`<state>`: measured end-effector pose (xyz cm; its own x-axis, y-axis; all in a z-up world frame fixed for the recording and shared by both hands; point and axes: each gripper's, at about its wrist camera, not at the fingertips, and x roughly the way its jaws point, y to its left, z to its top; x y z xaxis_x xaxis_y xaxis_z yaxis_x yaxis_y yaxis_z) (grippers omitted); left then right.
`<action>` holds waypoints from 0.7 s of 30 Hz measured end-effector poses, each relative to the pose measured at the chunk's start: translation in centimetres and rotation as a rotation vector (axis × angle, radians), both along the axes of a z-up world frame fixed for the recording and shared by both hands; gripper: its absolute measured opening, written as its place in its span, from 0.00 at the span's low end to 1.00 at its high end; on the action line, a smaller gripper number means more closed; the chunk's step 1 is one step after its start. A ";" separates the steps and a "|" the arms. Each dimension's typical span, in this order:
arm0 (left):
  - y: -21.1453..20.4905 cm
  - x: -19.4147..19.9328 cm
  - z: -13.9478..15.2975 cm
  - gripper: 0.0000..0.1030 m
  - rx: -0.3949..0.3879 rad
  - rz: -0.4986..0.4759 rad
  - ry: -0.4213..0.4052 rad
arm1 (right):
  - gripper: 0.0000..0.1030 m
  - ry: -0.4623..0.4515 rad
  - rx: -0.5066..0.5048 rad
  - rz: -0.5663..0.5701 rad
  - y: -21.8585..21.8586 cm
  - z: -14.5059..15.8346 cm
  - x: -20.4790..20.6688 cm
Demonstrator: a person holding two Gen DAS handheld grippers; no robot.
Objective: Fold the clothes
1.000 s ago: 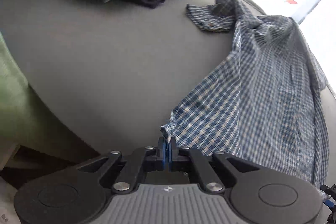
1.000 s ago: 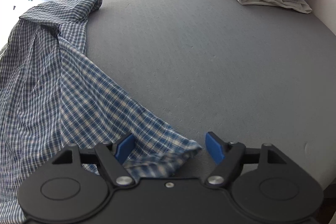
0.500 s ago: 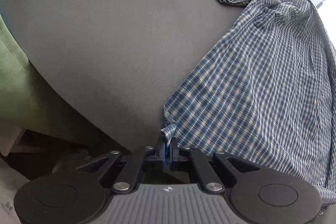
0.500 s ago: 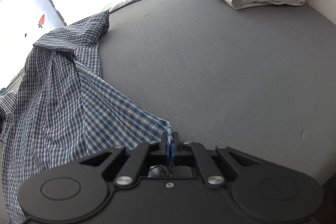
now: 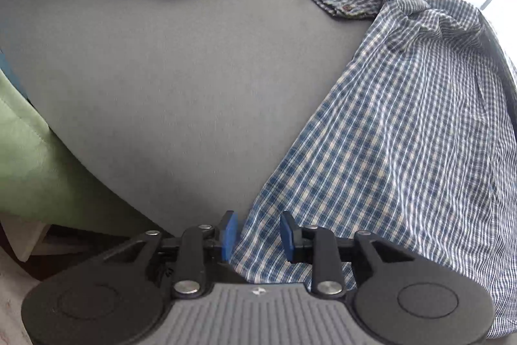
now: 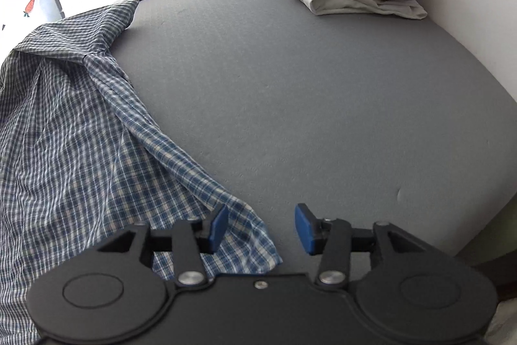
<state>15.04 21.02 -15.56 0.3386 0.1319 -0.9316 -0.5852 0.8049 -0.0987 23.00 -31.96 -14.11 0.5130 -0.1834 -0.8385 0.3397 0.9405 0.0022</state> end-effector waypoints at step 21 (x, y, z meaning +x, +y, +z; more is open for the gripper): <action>-5.6 14.9 0.1 0.77 0.035 -0.200 -0.038 | 0.97 -0.185 -0.171 0.286 7.7 3.9 10.2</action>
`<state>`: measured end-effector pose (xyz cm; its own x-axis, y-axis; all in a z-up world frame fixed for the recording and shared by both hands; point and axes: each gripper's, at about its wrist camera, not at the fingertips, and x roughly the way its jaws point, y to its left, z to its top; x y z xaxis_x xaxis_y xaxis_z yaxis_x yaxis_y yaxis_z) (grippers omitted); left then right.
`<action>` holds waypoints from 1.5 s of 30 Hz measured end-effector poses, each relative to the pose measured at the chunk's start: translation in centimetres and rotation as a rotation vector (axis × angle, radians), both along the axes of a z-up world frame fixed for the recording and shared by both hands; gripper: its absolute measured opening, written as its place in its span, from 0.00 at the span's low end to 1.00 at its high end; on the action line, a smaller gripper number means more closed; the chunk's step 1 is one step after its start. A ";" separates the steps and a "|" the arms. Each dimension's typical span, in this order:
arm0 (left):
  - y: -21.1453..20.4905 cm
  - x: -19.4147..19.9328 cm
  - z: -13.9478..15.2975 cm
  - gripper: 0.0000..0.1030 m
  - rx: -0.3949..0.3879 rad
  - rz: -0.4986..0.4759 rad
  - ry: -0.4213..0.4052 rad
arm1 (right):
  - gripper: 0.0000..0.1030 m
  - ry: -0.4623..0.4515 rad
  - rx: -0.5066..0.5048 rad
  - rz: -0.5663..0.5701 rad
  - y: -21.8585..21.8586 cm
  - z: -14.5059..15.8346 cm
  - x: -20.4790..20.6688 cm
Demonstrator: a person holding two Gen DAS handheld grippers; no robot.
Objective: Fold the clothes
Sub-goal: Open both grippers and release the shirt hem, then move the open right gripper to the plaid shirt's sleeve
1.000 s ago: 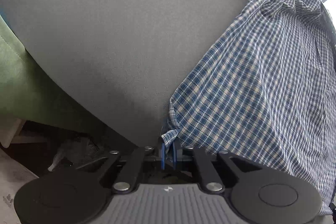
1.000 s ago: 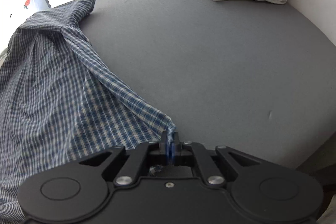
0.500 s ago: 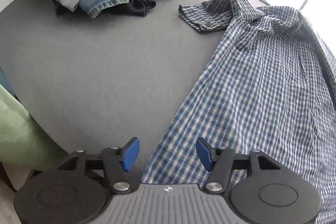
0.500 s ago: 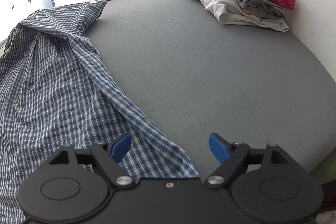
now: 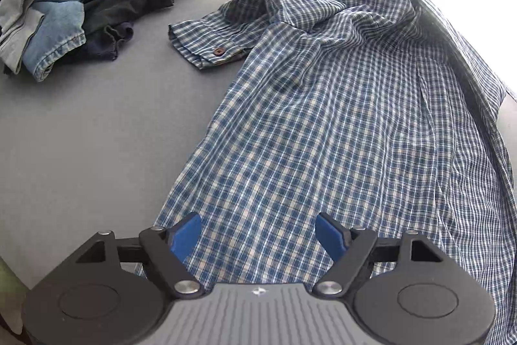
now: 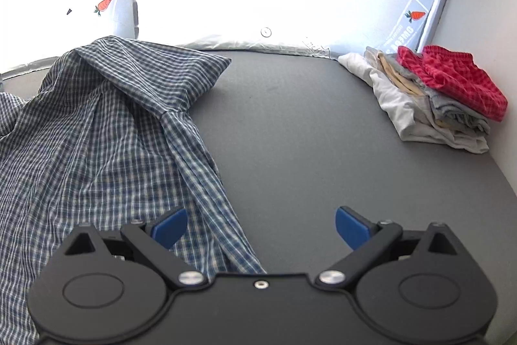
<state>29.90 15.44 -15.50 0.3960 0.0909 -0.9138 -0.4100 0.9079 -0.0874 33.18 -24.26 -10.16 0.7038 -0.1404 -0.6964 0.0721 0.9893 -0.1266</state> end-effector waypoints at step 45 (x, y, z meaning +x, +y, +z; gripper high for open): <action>-2.0 11.4 -4.6 1.00 0.092 -0.029 0.050 | 0.23 0.011 -0.013 -0.349 -5.5 -5.9 7.4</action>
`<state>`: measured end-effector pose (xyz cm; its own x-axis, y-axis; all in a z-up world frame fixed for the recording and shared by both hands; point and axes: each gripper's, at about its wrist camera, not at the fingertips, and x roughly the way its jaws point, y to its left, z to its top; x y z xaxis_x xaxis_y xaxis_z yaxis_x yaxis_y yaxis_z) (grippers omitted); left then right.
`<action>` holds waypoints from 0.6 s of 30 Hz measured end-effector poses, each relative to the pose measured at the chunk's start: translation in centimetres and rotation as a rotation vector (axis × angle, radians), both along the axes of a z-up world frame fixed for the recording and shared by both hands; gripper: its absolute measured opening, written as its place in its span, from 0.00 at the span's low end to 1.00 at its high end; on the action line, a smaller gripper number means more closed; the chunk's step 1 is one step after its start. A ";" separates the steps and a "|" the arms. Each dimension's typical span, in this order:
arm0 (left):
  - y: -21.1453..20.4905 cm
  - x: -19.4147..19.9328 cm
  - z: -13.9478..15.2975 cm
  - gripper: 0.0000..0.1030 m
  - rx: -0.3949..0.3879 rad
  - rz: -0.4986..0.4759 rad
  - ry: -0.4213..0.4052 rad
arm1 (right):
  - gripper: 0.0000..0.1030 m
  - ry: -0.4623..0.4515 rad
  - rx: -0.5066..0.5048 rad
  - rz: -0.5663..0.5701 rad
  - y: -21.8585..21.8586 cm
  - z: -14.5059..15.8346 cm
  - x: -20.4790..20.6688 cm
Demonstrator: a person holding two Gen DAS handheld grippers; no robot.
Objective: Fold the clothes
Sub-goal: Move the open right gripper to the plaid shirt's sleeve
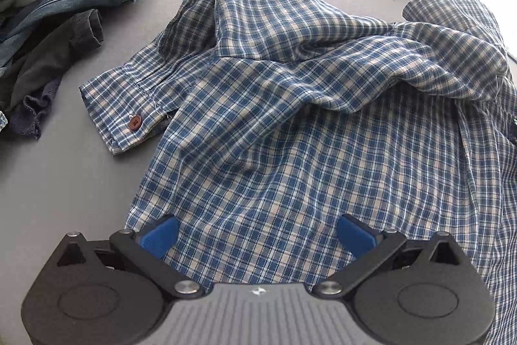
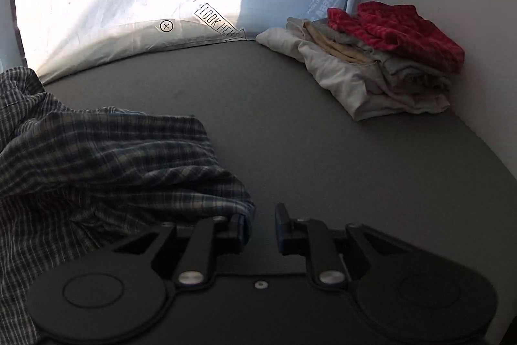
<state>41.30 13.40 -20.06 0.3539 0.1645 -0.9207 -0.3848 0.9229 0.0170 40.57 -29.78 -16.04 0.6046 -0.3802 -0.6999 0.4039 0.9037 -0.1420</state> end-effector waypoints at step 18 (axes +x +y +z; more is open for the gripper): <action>0.0 -0.4 -0.2 1.00 0.009 -0.010 -0.022 | 0.02 -0.013 -0.395 0.573 10.7 -0.3 2.8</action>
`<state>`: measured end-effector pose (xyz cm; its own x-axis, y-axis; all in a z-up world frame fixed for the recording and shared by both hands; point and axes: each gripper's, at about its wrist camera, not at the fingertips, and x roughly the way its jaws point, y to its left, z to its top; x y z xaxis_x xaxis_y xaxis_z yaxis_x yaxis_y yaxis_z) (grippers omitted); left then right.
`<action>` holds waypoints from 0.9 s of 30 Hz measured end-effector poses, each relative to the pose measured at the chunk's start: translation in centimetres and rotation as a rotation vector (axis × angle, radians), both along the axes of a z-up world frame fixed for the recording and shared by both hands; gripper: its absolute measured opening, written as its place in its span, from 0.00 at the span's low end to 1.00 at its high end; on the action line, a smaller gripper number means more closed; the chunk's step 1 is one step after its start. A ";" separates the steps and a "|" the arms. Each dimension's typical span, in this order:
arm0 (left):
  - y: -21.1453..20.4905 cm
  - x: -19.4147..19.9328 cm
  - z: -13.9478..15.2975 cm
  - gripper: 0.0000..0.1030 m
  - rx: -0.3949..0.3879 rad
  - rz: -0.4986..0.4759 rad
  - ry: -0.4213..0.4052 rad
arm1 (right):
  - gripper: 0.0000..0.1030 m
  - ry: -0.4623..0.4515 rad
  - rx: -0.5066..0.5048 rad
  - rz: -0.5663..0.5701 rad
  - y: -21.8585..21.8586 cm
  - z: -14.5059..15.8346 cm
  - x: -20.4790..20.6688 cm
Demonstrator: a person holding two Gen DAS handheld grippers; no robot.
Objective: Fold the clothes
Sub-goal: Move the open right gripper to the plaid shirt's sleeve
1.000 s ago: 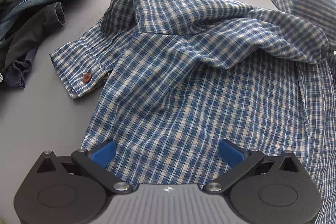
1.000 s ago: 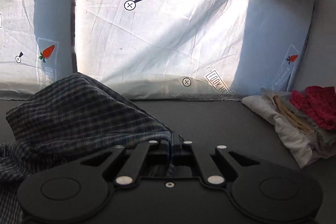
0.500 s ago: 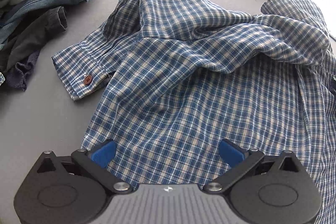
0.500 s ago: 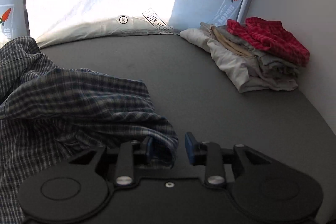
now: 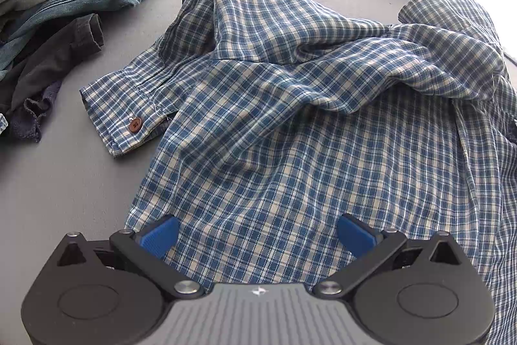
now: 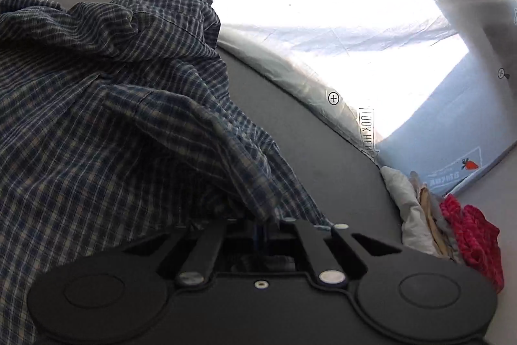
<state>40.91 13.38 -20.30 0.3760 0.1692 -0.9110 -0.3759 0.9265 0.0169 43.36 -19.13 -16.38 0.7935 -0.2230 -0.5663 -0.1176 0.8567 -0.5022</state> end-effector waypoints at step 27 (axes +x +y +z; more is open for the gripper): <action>-0.7 -0.4 1.7 0.99 -0.112 0.063 0.037 | 0.64 -0.001 0.340 -0.623 -16.9 1.1 -7.7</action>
<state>40.51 12.67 -18.64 0.3334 0.0878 -0.9387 -0.4347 0.8978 -0.0704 35.70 -35.99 -15.26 0.5764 -0.4466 -0.6843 0.4455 0.8738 -0.1950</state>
